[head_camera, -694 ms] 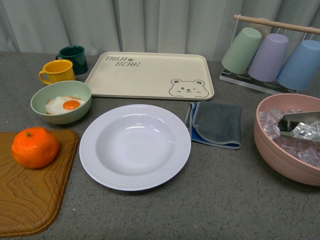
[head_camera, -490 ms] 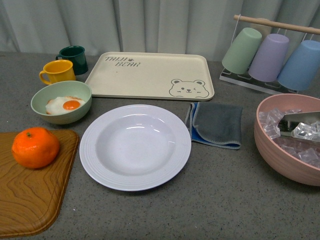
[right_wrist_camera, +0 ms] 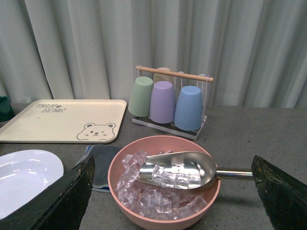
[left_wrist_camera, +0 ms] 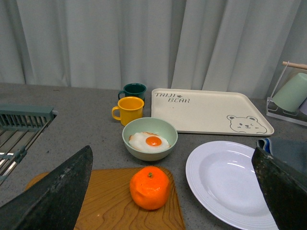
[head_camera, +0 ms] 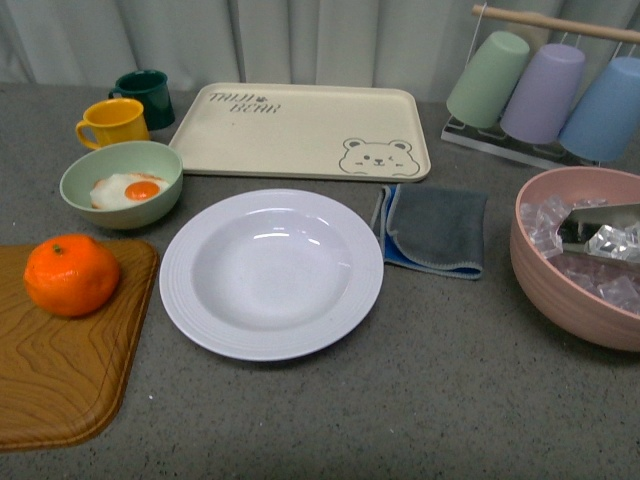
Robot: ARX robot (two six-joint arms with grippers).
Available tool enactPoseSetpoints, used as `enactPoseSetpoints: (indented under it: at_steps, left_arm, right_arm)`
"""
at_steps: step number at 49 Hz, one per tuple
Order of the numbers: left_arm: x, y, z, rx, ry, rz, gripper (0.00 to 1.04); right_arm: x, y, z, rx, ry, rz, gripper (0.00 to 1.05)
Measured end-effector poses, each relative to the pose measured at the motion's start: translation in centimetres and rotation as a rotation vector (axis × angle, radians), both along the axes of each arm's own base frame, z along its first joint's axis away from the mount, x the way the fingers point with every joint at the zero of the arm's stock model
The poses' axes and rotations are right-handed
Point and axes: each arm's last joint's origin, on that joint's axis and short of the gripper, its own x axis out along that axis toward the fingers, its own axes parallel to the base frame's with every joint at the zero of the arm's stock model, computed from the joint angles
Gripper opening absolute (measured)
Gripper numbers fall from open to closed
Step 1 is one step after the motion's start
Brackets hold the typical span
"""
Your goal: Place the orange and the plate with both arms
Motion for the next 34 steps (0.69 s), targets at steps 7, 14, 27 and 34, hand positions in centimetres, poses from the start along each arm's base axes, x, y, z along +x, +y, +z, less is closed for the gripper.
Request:
enactPoseSetpoints:
  at_steps: [7,14,27,34]
  left_arm:
    - [0.0,0.0,0.0,0.000,0.000,0.000,0.98]
    - [0.0,0.0,0.0,0.000,0.000,0.000,0.98]
    - [2.5,-0.8,-1.1,-0.103,0.343,0.001,0.98]
    - [5.5,-1.6,-0.2,-0.122,0.333,-0.019,0.98]
  right_arm:
    - [0.0,0.0,0.0,0.000,0.000,0.000,0.95]
    - [0.0,0.0,0.0,0.000,0.000,0.000,0.95]
    - [0.0,0.0,0.0,0.000,-0.001,0.000,0.95]
    - [0.0,0.0,0.0,0.000,-0.001,0.000,0.95]
